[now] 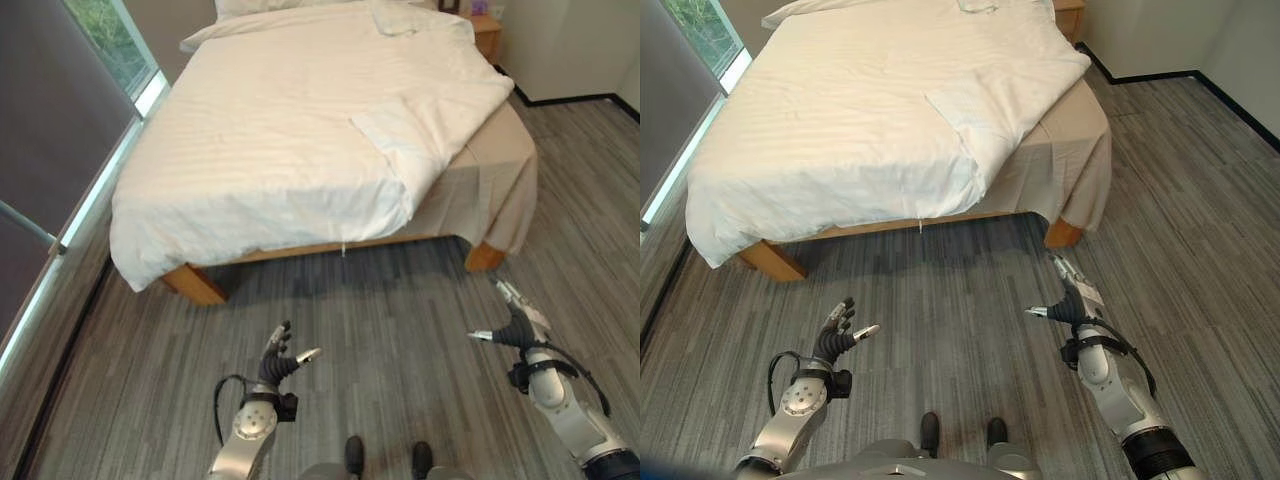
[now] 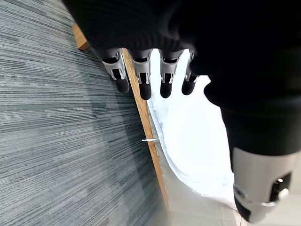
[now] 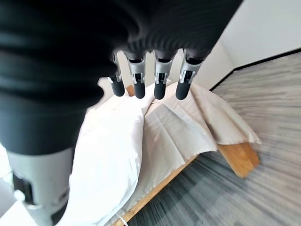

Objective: Making the bed.

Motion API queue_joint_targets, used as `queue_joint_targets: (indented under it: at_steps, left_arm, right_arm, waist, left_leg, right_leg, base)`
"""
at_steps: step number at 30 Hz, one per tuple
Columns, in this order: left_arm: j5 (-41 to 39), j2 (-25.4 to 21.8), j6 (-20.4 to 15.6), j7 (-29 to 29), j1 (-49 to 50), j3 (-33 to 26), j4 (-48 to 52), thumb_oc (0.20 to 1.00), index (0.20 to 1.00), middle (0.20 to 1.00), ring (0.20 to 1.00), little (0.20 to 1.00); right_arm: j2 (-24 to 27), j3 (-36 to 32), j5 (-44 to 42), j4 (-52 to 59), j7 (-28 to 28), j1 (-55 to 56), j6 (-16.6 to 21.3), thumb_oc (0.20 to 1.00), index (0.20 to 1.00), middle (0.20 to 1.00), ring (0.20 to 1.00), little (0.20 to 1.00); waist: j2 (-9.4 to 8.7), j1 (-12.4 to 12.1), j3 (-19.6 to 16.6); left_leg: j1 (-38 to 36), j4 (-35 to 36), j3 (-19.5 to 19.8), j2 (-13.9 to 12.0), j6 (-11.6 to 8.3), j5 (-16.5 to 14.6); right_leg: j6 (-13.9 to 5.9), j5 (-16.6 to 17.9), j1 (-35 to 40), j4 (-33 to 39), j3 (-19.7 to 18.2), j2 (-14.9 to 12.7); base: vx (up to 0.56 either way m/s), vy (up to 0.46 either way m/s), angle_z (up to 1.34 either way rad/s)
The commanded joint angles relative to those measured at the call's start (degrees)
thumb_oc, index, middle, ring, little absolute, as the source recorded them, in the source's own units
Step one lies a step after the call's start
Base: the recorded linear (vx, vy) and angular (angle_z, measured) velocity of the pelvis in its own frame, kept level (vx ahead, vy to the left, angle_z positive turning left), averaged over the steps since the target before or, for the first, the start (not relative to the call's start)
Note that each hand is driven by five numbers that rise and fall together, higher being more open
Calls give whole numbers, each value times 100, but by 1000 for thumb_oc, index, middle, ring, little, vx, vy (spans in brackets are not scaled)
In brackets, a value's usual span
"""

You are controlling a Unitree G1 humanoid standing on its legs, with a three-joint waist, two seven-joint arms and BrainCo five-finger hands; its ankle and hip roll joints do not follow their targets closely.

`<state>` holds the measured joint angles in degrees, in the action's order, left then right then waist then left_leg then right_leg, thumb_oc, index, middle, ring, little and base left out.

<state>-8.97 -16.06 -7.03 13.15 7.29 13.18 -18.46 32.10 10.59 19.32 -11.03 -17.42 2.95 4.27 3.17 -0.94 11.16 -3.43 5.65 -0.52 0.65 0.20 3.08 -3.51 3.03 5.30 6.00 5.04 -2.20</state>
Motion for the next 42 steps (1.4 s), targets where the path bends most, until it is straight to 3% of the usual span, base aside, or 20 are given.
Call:
queue_joint_targets:
  at_steps: [1, 5, 8, 12, 17, 18, 19, 22, 25, 26, 28, 30, 31, 32, 35, 36, 37, 38, 40, 42]
  left_arm:
    - [-291, -191, -302, 124, -273, 50, 205, 1000, 1000, 1000, 1000, 1000]
    - [-424, -169, -268, 143, -360, 74, 204, 1000, 1000, 1000, 1000, 1000]
    - [-459, -240, -270, 214, -529, 55, 231, 1000, 1000, 1000, 1000, 1000]
    - [-508, -202, -295, 208, -636, 49, 207, 1000, 1000, 1000, 1000, 1000]
    - [-529, -111, -371, 131, -658, 67, 221, 1000, 1000, 1000, 1000, 1000]
    - [-629, -85, -403, 116, -665, 88, 269, 1000, 1000, 1000, 1000, 1000]
    - [-631, -84, -404, 116, -672, 86, 267, 1000, 1000, 1000, 1000, 1000]
    - [-772, 20, -404, 148, -988, 248, 242, 1000, 1000, 1000, 1000, 1000]
    - [-774, 28, -393, 151, -1059, 247, 234, 1000, 1000, 1000, 1000, 1000]
    - [-780, 51, -399, 161, -1045, 242, 269, 1000, 1000, 1000, 1000, 1000]
    - [-774, 57, -385, 157, -983, 261, 293, 1000, 1000, 1000, 1000, 1000]
    - [-715, 94, -357, 114, -898, 287, 308, 1000, 1000, 1000, 1000, 1000]
    - [-715, 94, -357, 114, -896, 287, 309, 1000, 1000, 1000, 1000, 1000]
    - [-695, 133, -332, 48, -841, 329, 260, 1000, 1000, 1000, 1000, 1000]
    - [-703, 148, -300, 55, -664, 319, 245, 1000, 1000, 1000, 1000, 1000]
    - [-780, 129, -301, 94, -629, 329, 265, 1000, 1000, 1000, 1000, 1000]
    - [-725, 49, -264, 120, -646, 348, 248, 1000, 1000, 1000, 1000, 1000]
    - [-726, 48, -263, 120, -650, 347, 248, 1000, 1000, 1000, 1000, 1000]
    - [-680, -42, -242, 165, -718, 360, 253, 1000, 1000, 1000, 1000, 1000]
    - [-646, -137, -241, 229, -783, 373, 277, 1000, 1000, 1000, 1000, 1000]
  right_arm:
    - [-183, -142, -349, 306, -14, -64, 277, 1000, 1000, 1000, 1000, 1000]
    - [-329, -176, -359, 292, -53, -4, 214, 1000, 1000, 1000, 1000, 1000]
    - [-325, -1, -293, 312, -54, -289, 163, 1000, 1000, 1000, 1000, 1000]
    - [-355, 65, -215, 372, -52, -414, 103, 1000, 1000, 1000, 1000, 1000]
    - [-298, 50, -214, 380, -56, -305, 171, 1000, 1000, 1000, 1000, 1000]
    - [-210, 120, -278, 429, -27, -391, 234, 1000, 1000, 1000, 1000, 1000]
    - [-207, 119, -282, 426, -26, -398, 236, 1000, 1000, 1000, 1000, 1000]
    - [73, 141, -343, 448, -64, -655, 178, 1000, 1000, 1000, 1000, 1000]
    - [89, 97, -330, 449, -60, -675, 126, 1000, 1000, 1000, 1000, 1000]
    - [48, 45, -317, 476, -37, -566, 94, 1000, 1000, 1000, 1000, 1000]
    - [26, 46, -305, 467, -37, -482, 104, 1000, 1000, 1000, 1000, 1000]
    - [-2, 69, -293, 396, -17, -405, 114, 1000, 1000, 1000, 1000, 1000]
    - [-3, 70, -293, 396, -18, -404, 115, 1000, 1000, 1000, 1000, 1000]
    - [-2, 112, -253, 263, -27, -428, 91, 1000, 1000, 1000, 1000, 1000]
    - [-122, 168, -102, 250, 14, -358, 59, 1000, 1000, 1000, 1000, 1000]
    - [-256, 225, -79, 268, 0, -304, 90, 1000, 1000, 1000, 1000, 1000]
    - [-392, 314, -40, 275, 14, -268, 69, 1000, 1000, 1000, 1000, 1000]
    - [-393, 314, -39, 275, 13, -272, 68, 1000, 1000, 1000, 1000, 1000]
    - [-472, 379, -24, 382, 32, -259, 64, 1000, 1000, 1000, 1000, 1000]
    - [-560, 449, -51, 436, 35, -292, 74, 1000, 1000, 1000, 1000, 1000]
  waist:
    - [-291, -200, -141]
    - [-330, -168, -70]
    - [-218, -146, 223]
    - [-188, -94, 300]
    - [-127, -1, 187]
    - [-104, -82, 286]
    - [-99, -78, 294]
    - [-186, -287, 707]
    - [-200, -300, 757]
    - [-228, -428, 743]
    - [-221, -490, 670]
    - [-121, -585, 564]
    - [-127, -588, 568]
    - [-94, -692, 517]
    - [-148, -775, 352]
    - [-314, -807, 258]
    - [-470, -815, 257]
    - [-458, -830, 249]
    - [-502, -719, 341]
    - [-409, -595, 401]
  left_leg:
    - [-191, -65, 505, -356, -366, -569]
    - [-175, -65, 510, -306, -299, -604]
    - [-175, -65, 299, -395, -276, -665]
    - [-255, -65, 26, -483, -365, -728]
    - [-564, -65, -178, -669, -466, -828]
    - [-292, -902, -259, -759, -573, -694]
    - [-244, -994, -249, -770, -584, -738]
    - [949, -3260, -146, -800, -736, -26]
    - [1201, -3416, -215, -765, -699, -106]
    - [1730, -2877, -451, -462, -546, -446]
    - [1689, -2234, -583, -395, -473, -386]
    - [1702, -1208, -809, -377, -496, 13]
    - [1681, -1181, -814, -370, -496, 28]
    - [1843, -556, -1050, -465, -550, 367]
    - [1674, -252, -852, -373, -388, 528]
    - [1517, -210, -696, -235, -291, 503]
    - [1222, -187, -730, -134, -160, 329]
    - [1235, -178, -742, -153, -159, 347]
    - [847, -132, -684, -31, -16, 117]
    - [571, -65, -607, -71, 80, -36]
  right_leg:
    - [-603, -108, -121, -100, -41, -737]
    - [-588, -81, -180, -143, -104, -742]
    - [-692, -83, -921, -1062, 226, -783]
    - [-590, 151, -1178, -742, 804, -764]
    - [-493, 217, -981, -213, 658, -530]
    - [-377, 58, -759, -110, 606, -452]
    - [-368, 58, -762, -113, 609, -444]
    - [-84, -223, -338, -100, 805, -527]
    - [-88, -299, -278, -100, 789, -526]
    - [-161, -494, -90, -100, 672, -526]
    - [-217, -595, -33, -100, 643, -508]
    - [-277, -767, 146, -100, 656, -388]
    - [-278, -769, 152, -100, 653, -394]
    - [-337, -974, 400, -100, 710, -368]
    - [-424, -1086, 758, -100, 658, -403]
    - [-491, -1003, 964, -173, 607, -536]
    - [-640, -908, 827, -988, 558, -726]
    - [-638, -889, 803, -987, 539, -712]
    - [-857, -322, 341, -2188, 439, -898]
    - [-877, 264, -212, -3093, 310, -916]
  base:
    - [0, 0, 0]
    - [0, 0, 0]
    - [-121, -17, -22]
    - [90, -113, -57]
    - [207, -148, -25]
    - [143, -124, -27]
    - [71, -151, -45]
    - [40, -172, -41]
    - [170, -67, -13]
    - [297, -4, -14]
    - [378, 42, 4]
    - [353, 67, -6]
    - [419, 62, -8]
    - [405, 62, 0]
    - [612, 132, -5]
    - [529, 150, -39]
    - [517, 153, -32]
    - [282, 133, -13]
    - [244, 148, -5]
    - [262, 123, 12]
